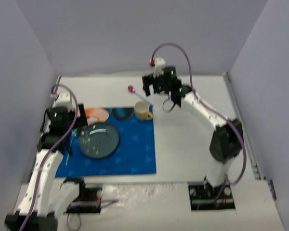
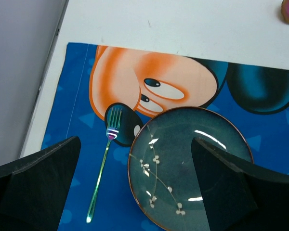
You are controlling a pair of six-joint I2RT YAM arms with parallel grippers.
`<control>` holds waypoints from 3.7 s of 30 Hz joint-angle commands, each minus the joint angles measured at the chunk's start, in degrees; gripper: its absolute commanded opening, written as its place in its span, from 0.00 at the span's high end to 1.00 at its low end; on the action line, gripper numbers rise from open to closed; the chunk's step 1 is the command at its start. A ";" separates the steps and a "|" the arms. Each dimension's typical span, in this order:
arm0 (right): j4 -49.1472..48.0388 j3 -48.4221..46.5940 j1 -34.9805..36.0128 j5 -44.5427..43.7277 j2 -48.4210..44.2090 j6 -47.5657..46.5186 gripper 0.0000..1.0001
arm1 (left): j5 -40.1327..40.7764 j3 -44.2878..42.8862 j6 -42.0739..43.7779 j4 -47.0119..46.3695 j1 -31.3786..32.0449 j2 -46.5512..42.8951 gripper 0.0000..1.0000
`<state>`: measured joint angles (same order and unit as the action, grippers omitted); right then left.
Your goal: Set the dinner table for one person
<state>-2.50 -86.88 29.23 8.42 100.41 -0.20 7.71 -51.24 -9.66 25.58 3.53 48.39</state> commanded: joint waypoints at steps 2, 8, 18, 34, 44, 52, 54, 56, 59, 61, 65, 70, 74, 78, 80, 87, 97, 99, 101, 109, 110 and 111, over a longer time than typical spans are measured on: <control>0.26 -11.36 -1.19 5.85 12.77 -12.52 0.23 | 1.61 -1.40 -2.25 1.93 0.34 3.01 0.03; 0.46 -19.08 -1.81 11.84 24.23 -17.50 0.33 | 2.24 -1.27 -2.37 2.52 0.34 3.22 0.03; -0.27 -28.59 -1.98 11.53 36.99 -19.09 0.42 | 1.26 -0.83 -2.30 2.33 0.34 3.46 0.03; -1.40 -33.96 -3.74 11.53 46.10 -19.54 0.57 | 0.99 -0.70 -1.95 2.46 0.34 5.31 0.03; -7.31 -27.15 -8.81 3.39 42.57 -14.88 1.00 | 0.67 -0.70 -1.76 2.29 0.34 5.91 0.03; -10.39 -18.34 -13.00 0.68 34.56 -8.51 1.00 | -0.05 -0.79 -1.80 2.26 0.34 5.82 0.03; -10.38 -14.50 -13.08 -1.48 30.60 -7.56 1.00 | -0.23 -0.79 -1.88 2.20 0.34 5.38 0.03; -10.51 -10.52 -13.15 -3.23 26.59 -5.96 1.00 | -0.24 -0.79 -1.94 2.20 0.34 4.87 0.03; -10.81 -5.08 -13.15 -5.60 21.36 -2.73 1.00 | -0.59 -0.79 -1.99 2.16 0.38 4.25 0.03; -10.85 -0.16 -13.10 -6.88 17.58 0.02 1.00 | -0.66 -0.79 -2.02 2.04 0.55 3.57 0.03; -10.69 10.02 -12.32 -8.24 12.28 5.87 1.00 | -0.34 -0.72 -2.03 2.18 1.27 2.52 0.03; -10.31 20.12 -11.42 -10.42 6.49 12.30 1.00 | -0.10 -0.84 -1.95 2.29 1.88 1.68 0.03; -10.27 29.98 -7.21 -14.59 -2.69 13.94 1.00 | 0.43 -0.95 -1.88 2.29 2.16 1.18 0.03; -10.25 35.93 -1.26 -18.44 -10.63 16.60 1.00 | 0.70 -0.97 -1.92 2.29 2.27 0.76 0.03; -10.09 38.79 1.08 -20.32 -14.90 20.07 1.00 | 0.86 -0.97 -1.86 2.37 2.36 0.61 0.03; -6.91 43.40 7.84 -24.64 -24.66 26.14 1.00 | 0.99 -0.97 -2.03 2.44 2.53 -0.33 0.03; -0.55 38.09 26.89 -38.29 -29.16 37.71 1.00 | 6.51 -1.44 -3.51 4.00 2.62 -1.42 0.03; -0.33 36.38 30.85 -40.20 -25.80 39.56 1.00 | 8.02 -1.57 -3.86 4.45 2.54 -1.78 0.03; -0.28 34.47 32.70 -40.79 -22.70 41.32 1.00 | 9.14 -1.58 -4.11 4.60 2.53 -2.43 0.03; -0.17 25.26 37.33 -43.29 -8.86 46.72 1.00 | 11.78 -1.32 -4.25 4.48 2.53 -4.26 0.03; -0.14 23.73 37.57 -43.40 -6.96 47.00 1.00 | 12.18 -1.37 -4.23 4.53 2.53 -4.46 0.03; -0.02 22.56 37.77 -43.54 -5.42 47.33 1.00 | 12.54 -1.36 -4.23 4.57 2.53 -4.68 0.03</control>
<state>-0.93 -57.90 65.95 -29.85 91.02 42.77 17.19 -50.98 -13.01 31.30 5.96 44.61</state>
